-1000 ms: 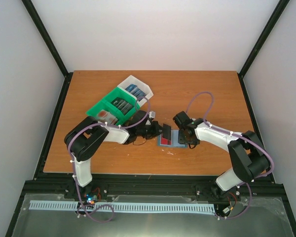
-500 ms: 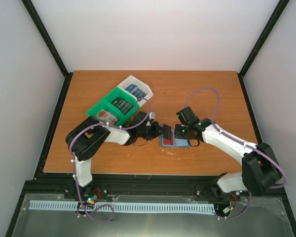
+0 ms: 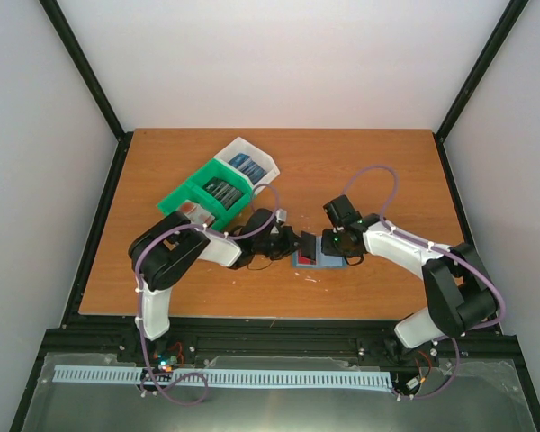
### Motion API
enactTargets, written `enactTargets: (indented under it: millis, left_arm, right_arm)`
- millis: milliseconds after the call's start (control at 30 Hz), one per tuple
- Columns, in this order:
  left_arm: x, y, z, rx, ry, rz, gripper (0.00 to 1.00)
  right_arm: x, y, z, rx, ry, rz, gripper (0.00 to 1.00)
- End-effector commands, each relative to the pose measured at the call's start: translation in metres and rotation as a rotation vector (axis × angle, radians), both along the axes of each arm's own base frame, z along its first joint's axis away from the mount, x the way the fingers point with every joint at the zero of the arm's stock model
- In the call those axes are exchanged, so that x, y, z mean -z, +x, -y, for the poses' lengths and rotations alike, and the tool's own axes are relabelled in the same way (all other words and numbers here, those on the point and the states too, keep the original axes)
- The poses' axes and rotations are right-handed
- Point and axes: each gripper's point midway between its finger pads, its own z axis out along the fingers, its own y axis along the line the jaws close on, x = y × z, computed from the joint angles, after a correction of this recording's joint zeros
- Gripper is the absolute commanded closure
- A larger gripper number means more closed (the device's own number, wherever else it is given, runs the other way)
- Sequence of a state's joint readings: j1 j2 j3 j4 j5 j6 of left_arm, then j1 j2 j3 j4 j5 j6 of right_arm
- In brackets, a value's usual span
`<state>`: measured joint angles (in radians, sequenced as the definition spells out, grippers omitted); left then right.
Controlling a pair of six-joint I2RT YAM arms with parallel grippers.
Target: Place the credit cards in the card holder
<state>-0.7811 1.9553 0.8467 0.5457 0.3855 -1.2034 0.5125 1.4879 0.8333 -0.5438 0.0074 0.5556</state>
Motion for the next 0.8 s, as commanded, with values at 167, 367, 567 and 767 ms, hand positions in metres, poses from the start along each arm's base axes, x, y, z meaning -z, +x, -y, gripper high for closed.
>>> enactTargets:
  millis: [167, 367, 567, 767]
  left_arm:
    - [-0.007, -0.002, 0.016, 0.011, -0.047, 0.021, 0.99]
    - [-0.003, -0.002, 0.017, -0.006, -0.058, 0.0, 0.99]
    - [-0.007, 0.001, 0.017, -0.034, -0.078, 0.001, 0.99]
    - [-0.012, 0.002, 0.008, -0.078, -0.071, 0.022, 0.99]
  right_arm:
    - [0.02, -0.003, 0.034, 0.114, -0.093, -0.031, 0.67]
    - [0.037, -0.01, 0.045, 0.154, -0.078, -0.072, 0.67]
    - [0.052, -0.024, 0.041, 0.186, 0.043, -0.127, 0.67]
    - [0.053, -0.038, 0.033, 0.212, 0.13, -0.16, 0.7]
